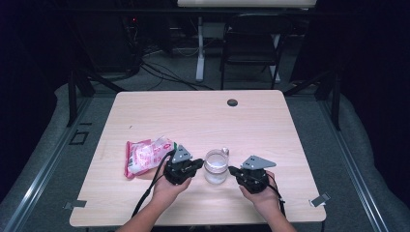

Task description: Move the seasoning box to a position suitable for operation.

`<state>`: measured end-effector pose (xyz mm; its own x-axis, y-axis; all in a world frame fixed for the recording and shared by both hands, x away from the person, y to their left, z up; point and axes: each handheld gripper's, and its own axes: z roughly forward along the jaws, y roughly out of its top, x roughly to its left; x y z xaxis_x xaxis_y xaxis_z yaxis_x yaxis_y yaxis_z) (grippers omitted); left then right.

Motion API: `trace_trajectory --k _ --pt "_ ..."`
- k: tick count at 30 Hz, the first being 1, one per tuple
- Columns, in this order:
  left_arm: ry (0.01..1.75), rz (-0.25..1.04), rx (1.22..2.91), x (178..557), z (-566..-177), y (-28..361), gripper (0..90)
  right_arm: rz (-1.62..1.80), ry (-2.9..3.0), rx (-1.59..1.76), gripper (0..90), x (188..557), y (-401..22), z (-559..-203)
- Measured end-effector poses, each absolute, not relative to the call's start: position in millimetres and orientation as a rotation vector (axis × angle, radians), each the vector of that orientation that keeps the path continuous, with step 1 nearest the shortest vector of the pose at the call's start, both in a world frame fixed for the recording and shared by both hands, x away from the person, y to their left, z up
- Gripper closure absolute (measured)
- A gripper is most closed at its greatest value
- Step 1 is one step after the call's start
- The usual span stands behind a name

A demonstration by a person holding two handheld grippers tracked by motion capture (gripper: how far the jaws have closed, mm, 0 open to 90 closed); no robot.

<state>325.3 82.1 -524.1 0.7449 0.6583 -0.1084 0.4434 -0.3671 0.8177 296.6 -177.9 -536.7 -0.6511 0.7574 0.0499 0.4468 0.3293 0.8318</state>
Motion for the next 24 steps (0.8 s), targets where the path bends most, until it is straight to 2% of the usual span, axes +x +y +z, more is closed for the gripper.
trace_trajectory --k 8,13,16,17,19,20,24 --pt "0.841 0.291 2.015 325.5 -524.0 83.2 83.8 1.287 2.253 1.077 89.6 297.9 -181.0 -535.2" --pt "0.837 0.296 2.005 324.3 -522.3 84.6 80.2 1.244 2.229 1.044 80.0 296.5 -187.4 -531.2" --pt "0.835 0.299 1.997 323.8 -520.8 86.4 78.2 1.231 2.21 1.049 77.5 296.8 -192.6 -528.9" --pt "0.836 0.309 1.987 322.7 -516.9 90.4 74.3 1.233 2.168 1.068 70.4 298.6 -199.5 -525.6" --pt "0.841 0.314 1.97 321.8 -513.0 93.8 72.3 1.235 2.148 1.077 67.0 299.5 -201.8 -524.5" --pt "0.851 0.354 1.929 321.0 -501.4 105.2 65.5 1.243 2.105 1.106 60.2 301.9 -210.1 -520.0" --pt "0.881 0.43 1.869 321.6 -483.9 135.5 53.1 1.24 2.057 1.103 55.6 304.3 -220.9 -515.4"
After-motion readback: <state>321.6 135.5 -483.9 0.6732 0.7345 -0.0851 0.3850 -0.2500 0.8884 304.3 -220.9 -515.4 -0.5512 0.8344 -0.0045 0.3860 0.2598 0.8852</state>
